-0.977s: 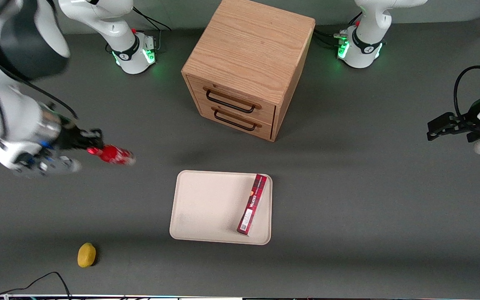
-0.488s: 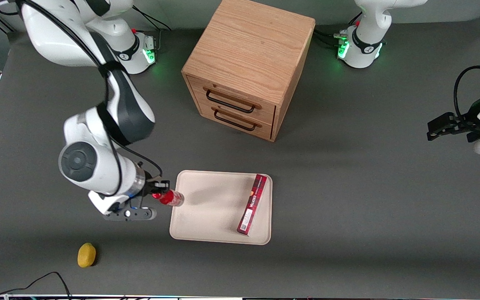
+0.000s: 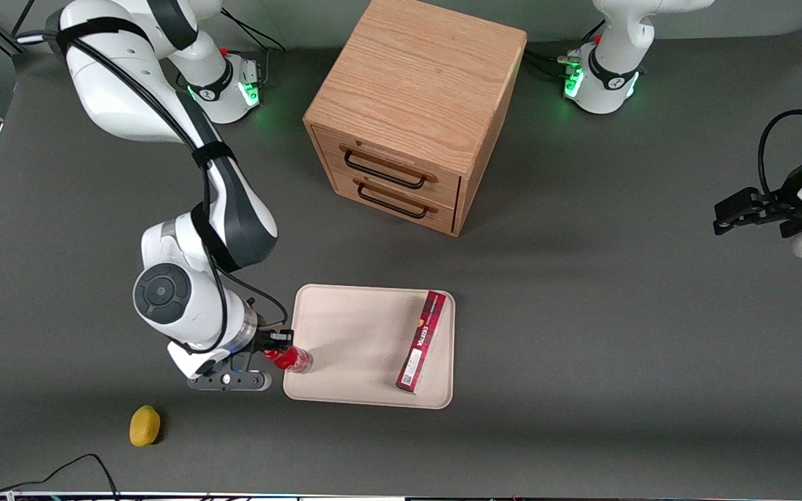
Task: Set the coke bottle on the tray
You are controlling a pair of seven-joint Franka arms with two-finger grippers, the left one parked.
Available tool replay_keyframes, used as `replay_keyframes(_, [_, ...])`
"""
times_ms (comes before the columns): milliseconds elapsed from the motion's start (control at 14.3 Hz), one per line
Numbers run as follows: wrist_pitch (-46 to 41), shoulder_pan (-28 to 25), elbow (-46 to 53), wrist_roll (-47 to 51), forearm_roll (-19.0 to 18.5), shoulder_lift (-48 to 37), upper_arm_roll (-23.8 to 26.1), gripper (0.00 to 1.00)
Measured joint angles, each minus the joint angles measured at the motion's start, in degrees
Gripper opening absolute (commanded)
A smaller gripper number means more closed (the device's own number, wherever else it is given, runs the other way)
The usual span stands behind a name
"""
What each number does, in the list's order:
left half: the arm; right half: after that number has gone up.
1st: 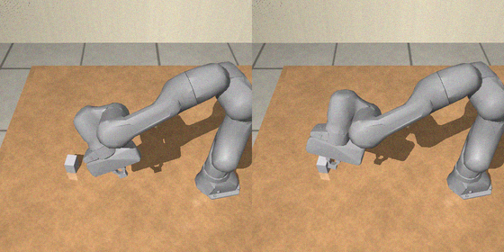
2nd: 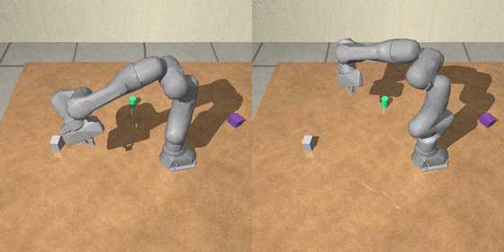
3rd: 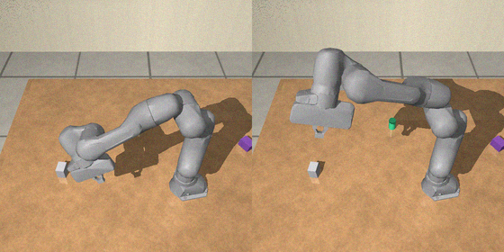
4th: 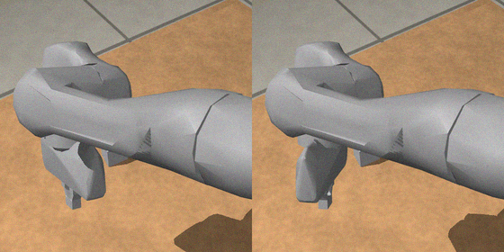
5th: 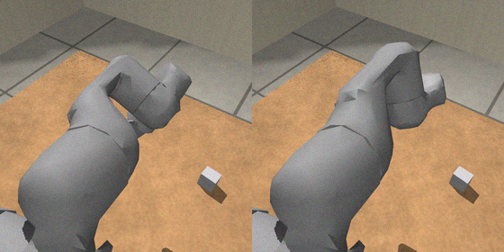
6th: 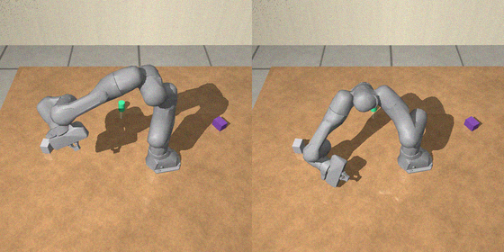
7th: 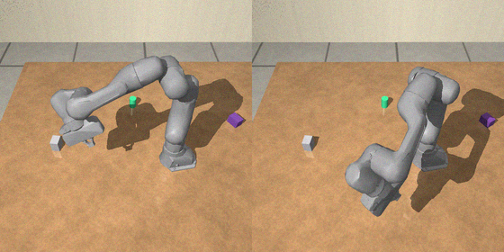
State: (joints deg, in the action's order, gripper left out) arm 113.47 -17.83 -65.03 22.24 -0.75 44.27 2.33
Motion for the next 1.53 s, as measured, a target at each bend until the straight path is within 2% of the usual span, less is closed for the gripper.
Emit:
replay_keyframes(70, [1.1,-0.2,0.0,0.3,0.0,0.6,-0.2,0.07])
replay_keyframes(140, [1.9,-0.4,0.0,0.4,0.0,1.2,-0.3,0.39])
replay_keyframes(209, [2.8,-0.5,0.2,0.5,-0.1,1.6,-0.5,0.91])
replay_keyframes(279, [3.0,-0.6,0.4,0.5,-0.1,1.7,-0.5,1.0])
replay_keyframes(558, [2.8,-0.6,0.7,0.6,-0.1,1.0,-0.6,1.0])
replay_keyframes(698, [1.6,-0.6,-2.2,0.7,-0.1,-2.4,-0.8,1.0])
replay_keyframes(907, [0.2,0.5,-14.9,0.8,-0.1,-14.7,-1.3,1.0])
replay_keyframes(1186, [-3.2,6.3,-34.7,-4.0,-0.1,-35.4,-1.3,1.0])
replay_keyframes(1326, [-9.3,9.4,-38.4,-7.4,0.3,-42.8,-1.4,1.0])
replay_keyframes(1535, [-14.9,12.9,-36.9,-8.6,3.7,-47.9,-1.4,1.0])
